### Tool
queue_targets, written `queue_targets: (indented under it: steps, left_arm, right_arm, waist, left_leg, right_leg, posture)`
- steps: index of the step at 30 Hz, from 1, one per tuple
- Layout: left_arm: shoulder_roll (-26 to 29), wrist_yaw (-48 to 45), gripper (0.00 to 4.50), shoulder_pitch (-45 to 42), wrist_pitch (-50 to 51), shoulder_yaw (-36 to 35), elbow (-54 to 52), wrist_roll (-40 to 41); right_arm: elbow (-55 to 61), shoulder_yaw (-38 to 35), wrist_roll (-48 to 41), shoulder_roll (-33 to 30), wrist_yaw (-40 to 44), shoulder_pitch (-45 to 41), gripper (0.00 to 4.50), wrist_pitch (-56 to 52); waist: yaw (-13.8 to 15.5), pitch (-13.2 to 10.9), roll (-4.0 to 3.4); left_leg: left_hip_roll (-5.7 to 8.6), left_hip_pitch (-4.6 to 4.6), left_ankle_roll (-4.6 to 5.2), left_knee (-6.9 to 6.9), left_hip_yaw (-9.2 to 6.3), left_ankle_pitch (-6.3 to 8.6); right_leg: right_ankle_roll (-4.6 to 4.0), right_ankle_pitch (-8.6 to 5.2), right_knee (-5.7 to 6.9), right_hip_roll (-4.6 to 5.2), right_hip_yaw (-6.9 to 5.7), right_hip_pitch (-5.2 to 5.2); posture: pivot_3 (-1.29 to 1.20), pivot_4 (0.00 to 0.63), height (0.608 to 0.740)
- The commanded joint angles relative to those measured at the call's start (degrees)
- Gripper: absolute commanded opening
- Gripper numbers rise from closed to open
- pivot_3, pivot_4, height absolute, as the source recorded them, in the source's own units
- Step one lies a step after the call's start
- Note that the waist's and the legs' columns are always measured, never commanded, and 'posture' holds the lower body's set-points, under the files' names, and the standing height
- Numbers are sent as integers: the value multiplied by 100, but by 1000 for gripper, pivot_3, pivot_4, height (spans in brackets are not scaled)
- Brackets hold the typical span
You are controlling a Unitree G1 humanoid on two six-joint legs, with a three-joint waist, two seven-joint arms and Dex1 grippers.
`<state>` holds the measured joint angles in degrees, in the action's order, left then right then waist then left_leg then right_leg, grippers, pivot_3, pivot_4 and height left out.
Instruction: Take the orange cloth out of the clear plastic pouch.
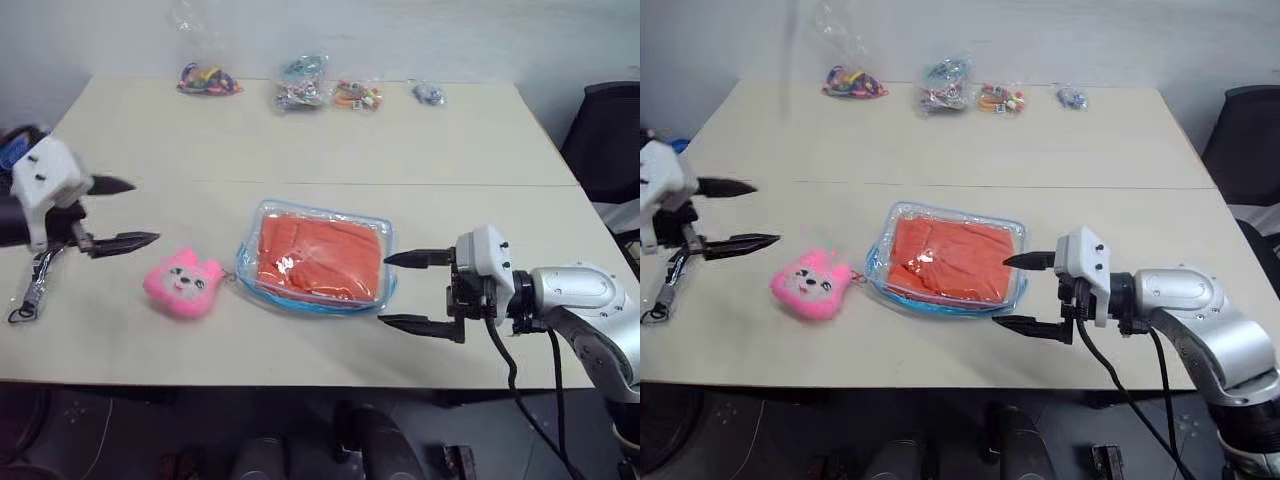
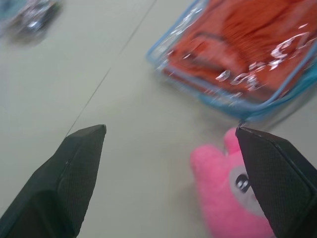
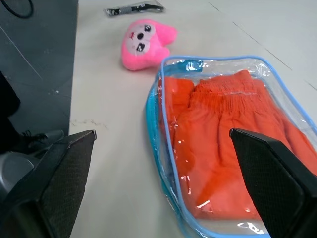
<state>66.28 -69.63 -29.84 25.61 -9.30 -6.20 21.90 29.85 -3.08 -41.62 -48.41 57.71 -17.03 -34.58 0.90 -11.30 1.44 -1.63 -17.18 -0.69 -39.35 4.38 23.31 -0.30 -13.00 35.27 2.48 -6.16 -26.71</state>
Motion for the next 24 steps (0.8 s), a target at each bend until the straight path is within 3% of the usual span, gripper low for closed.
queue_targets:
  steps: [1,8,13,20,24]
  left_arm:
    - [89,-306,4453,185,-572,628,-624,-425]
    - [-747,348,4453,-156,-2748,1829,109,-2193]
    - [-1154,995,4453,-538,-4014,2062,1092,-2976]
    - [-1396,1049,4453,-732,-4262,1910,1566,-2824]
    - [-1493,868,3618,-710,-4136,1849,1576,-2521]
  right_arm:
    - [326,-251,-299,-74,-97,0,4500,-210]
    - [593,-279,-276,-107,-212,253,4500,-290]
    - [727,-251,-245,-57,-371,379,4500,-276]
    - [716,-231,-94,-38,-442,543,4500,-133]
    - [701,-184,-10,-14,-467,554,4500,-87]
  waist:
    - [-30,0,-1]
    - [-13,0,0]
    - [-4,0,1]
    - [22,0,1]
    - [47,0,1]
  left_leg:
    - [0,0,-2,1,5,1]
    - [-3,4,-16,7,21,-7]
    - [-4,1,-10,8,23,-7]
    - [-2,0,2,5,25,-1]
    - [-2,1,2,4,25,-1]
  right_leg:
    - [0,0,-1,-4,4,0]
    - [-3,-2,-8,-20,27,9]
    - [-3,-2,-9,-20,28,7]
    - [7,4,0,-11,19,7]
    - [7,4,-18,-12,19,7]
  posture:
    - [0,150,740]
    - [0,150,740]
    - [0,150,740]
    - [0,150,740]
    - [0,150,740]
